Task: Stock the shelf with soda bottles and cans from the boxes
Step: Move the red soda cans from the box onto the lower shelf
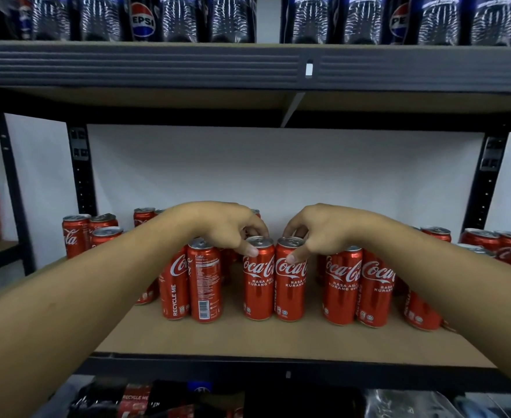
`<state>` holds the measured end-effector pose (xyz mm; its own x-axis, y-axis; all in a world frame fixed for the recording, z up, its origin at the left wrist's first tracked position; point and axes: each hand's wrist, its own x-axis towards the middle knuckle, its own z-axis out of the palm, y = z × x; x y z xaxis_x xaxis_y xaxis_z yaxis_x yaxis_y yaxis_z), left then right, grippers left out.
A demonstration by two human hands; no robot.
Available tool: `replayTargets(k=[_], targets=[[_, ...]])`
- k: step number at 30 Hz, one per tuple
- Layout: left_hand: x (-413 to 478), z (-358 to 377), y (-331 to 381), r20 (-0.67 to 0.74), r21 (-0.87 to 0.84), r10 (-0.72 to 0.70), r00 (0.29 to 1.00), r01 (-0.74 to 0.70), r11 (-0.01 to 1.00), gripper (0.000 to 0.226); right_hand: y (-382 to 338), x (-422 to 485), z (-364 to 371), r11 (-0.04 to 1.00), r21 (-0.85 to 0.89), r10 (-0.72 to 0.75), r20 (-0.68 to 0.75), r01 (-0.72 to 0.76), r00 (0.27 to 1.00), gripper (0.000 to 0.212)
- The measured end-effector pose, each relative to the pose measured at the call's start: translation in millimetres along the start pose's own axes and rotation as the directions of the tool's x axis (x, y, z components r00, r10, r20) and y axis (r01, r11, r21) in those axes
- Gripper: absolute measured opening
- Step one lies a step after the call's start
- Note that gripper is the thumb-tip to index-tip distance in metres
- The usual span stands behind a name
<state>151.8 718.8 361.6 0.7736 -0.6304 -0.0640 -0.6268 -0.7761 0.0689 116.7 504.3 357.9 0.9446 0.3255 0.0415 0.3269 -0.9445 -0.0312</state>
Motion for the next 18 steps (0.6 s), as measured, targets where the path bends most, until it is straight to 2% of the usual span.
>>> replayTargets(k=[6,12,18], targets=[[-4.5,0.5,1.4,0.016,-0.021,-0.009,1.0,0.009,1.0,0.052,-3.3,-6.4,1.5,1.0,-0.003,-0.003,-0.016,0.003,1.0,0.062],[-14.7,3.0,9.8,0.03,0.022,-0.033,0.999,0.032,0.999,0.057,-8.3,-13.0,6.3,0.998,-0.058,0.001,-0.046,-0.004,0.999,0.072],[-29.2,5.1,14.2,-0.062,0.12,-0.023,0.998,0.03,0.992,0.072,-18.1,-27.4,7.2,0.998,-0.059,-0.038,-0.098,0.032,0.994,0.083]])
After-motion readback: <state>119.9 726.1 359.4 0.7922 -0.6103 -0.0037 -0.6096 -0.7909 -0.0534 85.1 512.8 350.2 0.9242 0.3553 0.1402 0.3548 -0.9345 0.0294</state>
